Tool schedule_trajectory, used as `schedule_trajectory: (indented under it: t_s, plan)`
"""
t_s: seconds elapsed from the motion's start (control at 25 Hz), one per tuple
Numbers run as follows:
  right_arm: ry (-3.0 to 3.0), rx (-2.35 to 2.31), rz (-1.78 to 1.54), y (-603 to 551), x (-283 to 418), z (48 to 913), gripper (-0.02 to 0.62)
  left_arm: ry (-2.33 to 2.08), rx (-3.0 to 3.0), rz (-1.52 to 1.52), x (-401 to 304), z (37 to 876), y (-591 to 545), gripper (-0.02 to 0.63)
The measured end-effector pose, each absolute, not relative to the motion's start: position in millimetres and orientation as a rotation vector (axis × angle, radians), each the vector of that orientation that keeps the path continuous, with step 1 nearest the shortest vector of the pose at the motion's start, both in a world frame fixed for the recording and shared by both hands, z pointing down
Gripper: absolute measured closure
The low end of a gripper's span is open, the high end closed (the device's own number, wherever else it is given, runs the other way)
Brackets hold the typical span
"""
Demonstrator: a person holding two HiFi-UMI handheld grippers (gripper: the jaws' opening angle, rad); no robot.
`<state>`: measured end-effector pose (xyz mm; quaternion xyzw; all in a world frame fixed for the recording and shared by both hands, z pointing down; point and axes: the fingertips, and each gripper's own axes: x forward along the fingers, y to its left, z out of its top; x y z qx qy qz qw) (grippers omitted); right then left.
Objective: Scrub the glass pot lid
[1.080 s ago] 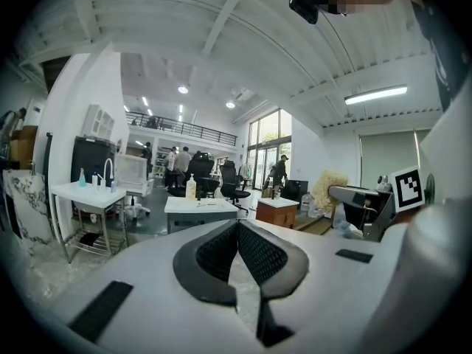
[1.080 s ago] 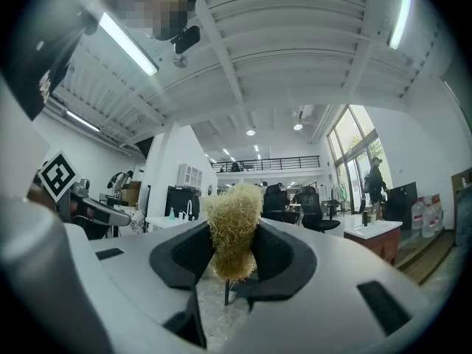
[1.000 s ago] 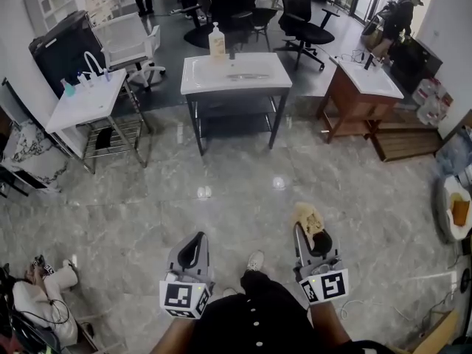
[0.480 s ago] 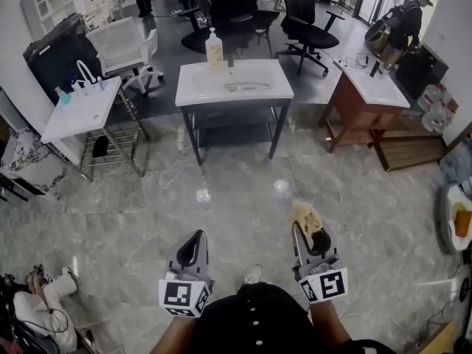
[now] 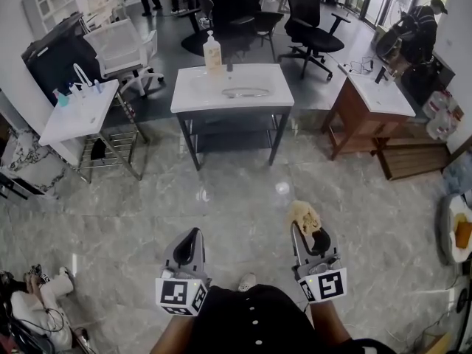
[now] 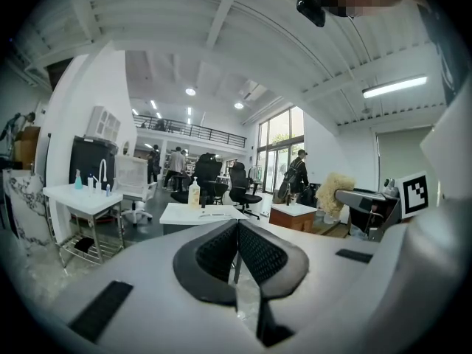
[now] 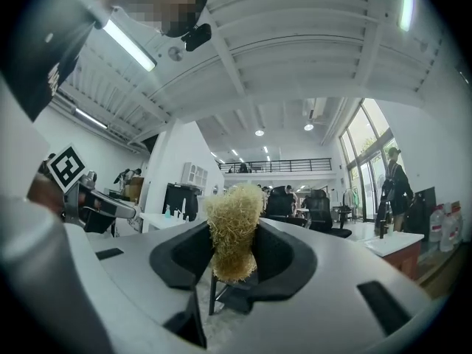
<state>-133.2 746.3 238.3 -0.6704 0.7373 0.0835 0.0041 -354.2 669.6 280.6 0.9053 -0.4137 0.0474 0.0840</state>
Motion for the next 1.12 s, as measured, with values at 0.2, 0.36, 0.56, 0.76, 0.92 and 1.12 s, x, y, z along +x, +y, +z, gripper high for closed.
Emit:
schedule_trajectory:
  t_s: [0.2, 0.36, 0.56, 0.76, 0.92, 1.12]
  plan:
    - [2.325, -2.076, 0.259, 732, -119, 241, 0.437, -1.26, 2.687, 0.153, -342, 284, 658, 0.58]
    - [2.341, -2.071, 0.231, 723, -113, 247, 0.437, -1.305, 2.665, 0.171, -347, 283, 646, 0.58]
    - [2.332, -2.076, 0.217, 703, -100, 248, 0.437, -1.295, 2.655, 0.184, -338, 288, 629, 0.58]
    - [2.332, -2.081, 0.247, 683, -92, 244, 0.437, -1.252, 2.674, 0.169, -319, 288, 605, 0.58]
    - [2.308, -2.114, 0.252, 661, -79, 245, 0.437, -1.237, 2.681, 0.162, -306, 292, 581, 0.58]
    - [2.273, -2.157, 0.226, 626, -60, 248, 0.437, -1.23, 2.677, 0.113, -291, 288, 541, 0.58]
